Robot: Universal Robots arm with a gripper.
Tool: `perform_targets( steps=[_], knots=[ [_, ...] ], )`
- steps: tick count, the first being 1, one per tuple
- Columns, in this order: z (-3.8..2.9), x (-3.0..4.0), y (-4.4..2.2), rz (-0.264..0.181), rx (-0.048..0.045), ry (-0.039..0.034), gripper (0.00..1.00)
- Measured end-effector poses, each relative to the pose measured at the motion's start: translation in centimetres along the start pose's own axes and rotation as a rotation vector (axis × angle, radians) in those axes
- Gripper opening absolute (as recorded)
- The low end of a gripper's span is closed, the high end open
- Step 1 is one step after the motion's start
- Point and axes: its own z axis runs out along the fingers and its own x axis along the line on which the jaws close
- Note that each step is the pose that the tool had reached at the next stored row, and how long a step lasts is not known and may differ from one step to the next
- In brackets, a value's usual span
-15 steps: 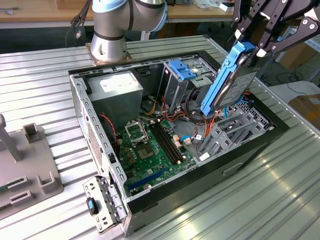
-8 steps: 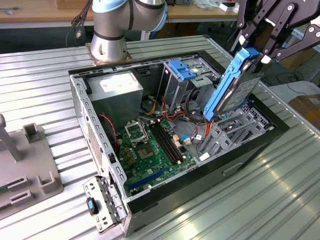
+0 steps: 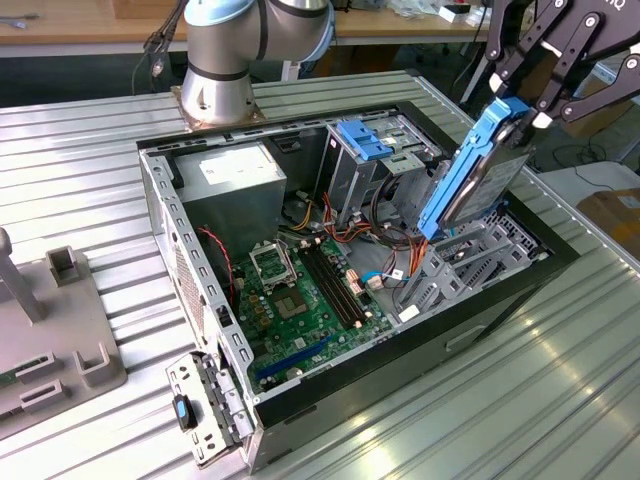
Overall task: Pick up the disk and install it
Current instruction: 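Pick up the disk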
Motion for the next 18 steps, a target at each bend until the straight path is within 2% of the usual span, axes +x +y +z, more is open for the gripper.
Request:
perform_targets(
  steps=[3, 7, 11, 14, 17, 18],
  knots=[
    [0.12, 0.03, -0.56, 0.0, 0.0, -0.0003, 0.36],
    [1.18, 0.12, -0.64, 0.0, 0.0, 0.0002, 0.36],
    [1.81, 0.2, -0.75, 0.001, 0.0001, 0.0001, 0.36],
    [2.03, 0.28, -2.1, 0.001, 0.0, 0.0024, 0.36],
    [2.03, 0.29, -2.26, 0.001, -0.0001, 0.0026, 0.36],
    [2.03, 0.31, -2.55, 0.001, -0.0001, 0.0026, 0.36]
  ],
)
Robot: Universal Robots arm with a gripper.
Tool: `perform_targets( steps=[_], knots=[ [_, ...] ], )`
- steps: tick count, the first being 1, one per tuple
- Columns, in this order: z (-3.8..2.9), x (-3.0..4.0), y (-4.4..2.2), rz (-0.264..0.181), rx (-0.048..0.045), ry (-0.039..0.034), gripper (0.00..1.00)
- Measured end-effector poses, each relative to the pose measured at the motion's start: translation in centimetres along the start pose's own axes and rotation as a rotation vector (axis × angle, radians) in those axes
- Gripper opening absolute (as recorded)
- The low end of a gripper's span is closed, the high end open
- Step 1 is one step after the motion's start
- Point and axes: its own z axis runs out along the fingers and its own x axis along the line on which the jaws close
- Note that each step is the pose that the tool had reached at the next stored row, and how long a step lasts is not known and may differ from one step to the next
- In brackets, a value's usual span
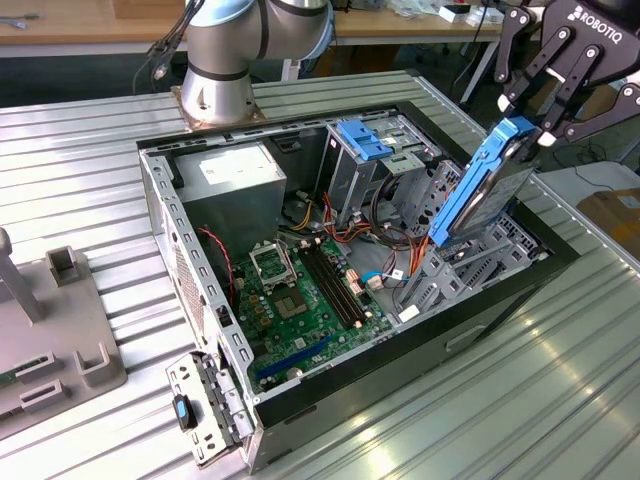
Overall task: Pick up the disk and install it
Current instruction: 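Pick up the disk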
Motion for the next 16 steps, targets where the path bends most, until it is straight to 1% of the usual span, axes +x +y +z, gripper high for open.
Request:
perform_targets(
  steps=[2, 3, 6, 10, 16],
  knots=[
    [0.0, 0.01, -0.31, 0.0, 0.0, -0.0001, 0.36],
    [0.0, 0.02, -0.72, 0.0, 0.0, 0.0, 0.36],
    [0.01, 0.04, -1.26, 0.0, 0.0, 0.0002, 0.36],
    [0.3, 0.16, -1.38, 0.002, 0.0001, 0.0004, 0.36],
    [0.32, 0.16, -1.38, 0.002, 0.0001, 0.0003, 0.36]
  ],
)
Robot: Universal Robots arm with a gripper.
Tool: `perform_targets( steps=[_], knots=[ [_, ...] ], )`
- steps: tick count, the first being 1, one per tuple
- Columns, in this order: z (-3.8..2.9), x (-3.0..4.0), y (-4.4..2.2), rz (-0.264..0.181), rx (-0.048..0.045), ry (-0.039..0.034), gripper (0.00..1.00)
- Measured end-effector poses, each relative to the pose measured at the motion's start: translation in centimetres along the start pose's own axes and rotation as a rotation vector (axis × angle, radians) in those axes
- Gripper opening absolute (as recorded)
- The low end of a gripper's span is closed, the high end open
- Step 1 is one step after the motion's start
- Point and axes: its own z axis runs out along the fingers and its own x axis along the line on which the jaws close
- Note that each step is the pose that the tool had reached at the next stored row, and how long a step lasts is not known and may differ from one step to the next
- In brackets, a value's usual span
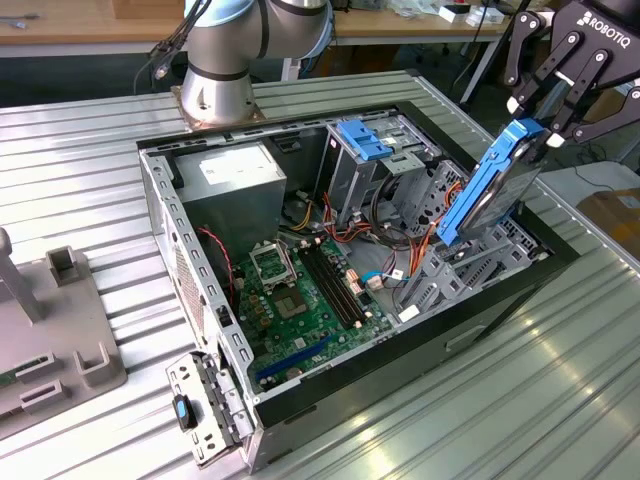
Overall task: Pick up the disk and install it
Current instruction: 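Pick up the disk, then insert the disk into the insertion slot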
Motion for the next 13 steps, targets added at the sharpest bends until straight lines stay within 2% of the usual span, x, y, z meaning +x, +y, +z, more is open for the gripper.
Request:
perform_targets(
  steps=[13],
  knots=[
    [0.19, 0.01, 0.0, 0.0, 0.0, 0.0, 0.36]
  ],
)
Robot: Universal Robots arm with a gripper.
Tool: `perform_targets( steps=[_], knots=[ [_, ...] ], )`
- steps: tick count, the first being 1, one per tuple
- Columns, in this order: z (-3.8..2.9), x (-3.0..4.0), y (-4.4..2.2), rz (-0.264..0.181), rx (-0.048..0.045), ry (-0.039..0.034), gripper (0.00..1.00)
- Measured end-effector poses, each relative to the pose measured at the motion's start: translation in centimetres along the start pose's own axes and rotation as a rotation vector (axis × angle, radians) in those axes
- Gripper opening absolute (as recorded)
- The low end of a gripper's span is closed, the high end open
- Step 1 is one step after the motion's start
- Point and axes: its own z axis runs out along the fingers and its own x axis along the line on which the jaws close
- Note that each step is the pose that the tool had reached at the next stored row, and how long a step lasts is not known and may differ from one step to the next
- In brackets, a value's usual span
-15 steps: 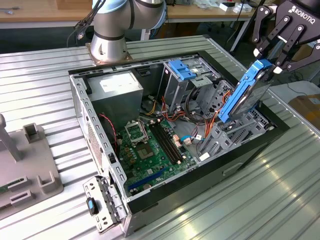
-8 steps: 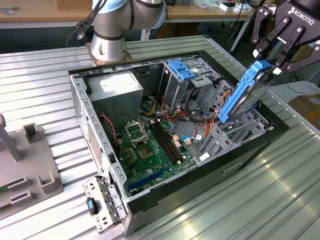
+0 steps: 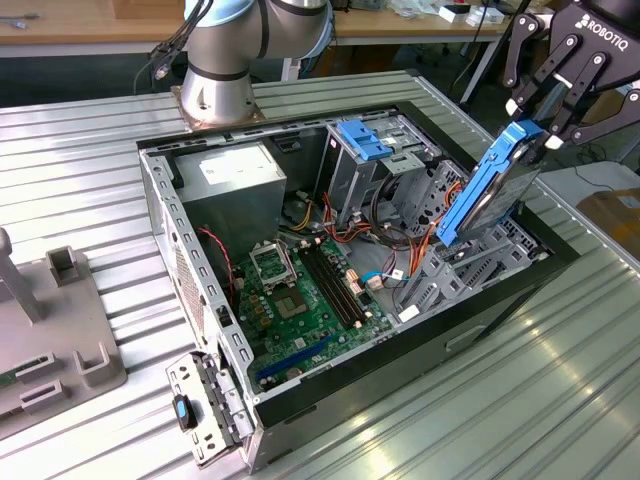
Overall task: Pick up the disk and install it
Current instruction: 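Insert the disk into the insertion slot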
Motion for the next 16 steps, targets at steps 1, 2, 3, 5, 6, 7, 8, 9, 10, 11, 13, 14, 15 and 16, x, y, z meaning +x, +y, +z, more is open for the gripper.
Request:
perform_targets(
  steps=[1, 2, 3, 5, 6, 7, 8, 9, 10, 11, 13, 14, 15, 16],
  knots=[
    [0.0, 0.0, -0.01, 0.0, 0.0, 0.0, 0.36],
    [0.0, 0.0, -0.05, 0.0, 0.0, 0.0, 0.36],
    [0.0, 0.02, -0.07, 0.001, 0.0, 0.0, 0.36],
    [0.03, 0.05, -0.12, 0.008, 0.0004, -0.0003, 0.36],
    [0.03, 0.05, -0.13, 0.014, 0.0006, -0.0001, 0.36],
    [0.02, 0.05, -0.14, 0.017, 0.0007, 0.0, 0.36],
    [0.03, 0.06, -0.14, 0.017, 0.0007, -0.0002, 0.36],
    [0.04, 0.07, -0.15, 0.017, 0.0007, -0.0002, 0.36],
    [0.15, 0.13, -0.15, 0.019, 0.0009, -0.0004, 0.36],
    [0.28, 0.17, -0.15, 0.023, 0.001, -0.0002, 0.36],
    [0.52, 0.28, -0.16, 0.032, 0.0013, -0.0003, 0.36],
    [0.56, 0.33, -0.16, 0.033, 0.0014, -0.0003, 0.36],
    [0.6, 0.38, -0.18, 0.035, 0.0014, -0.0003, 0.36],
    [0.68, 0.41, -0.35, 0.036, 0.0015, -0.0003, 0.36]
  ],
)
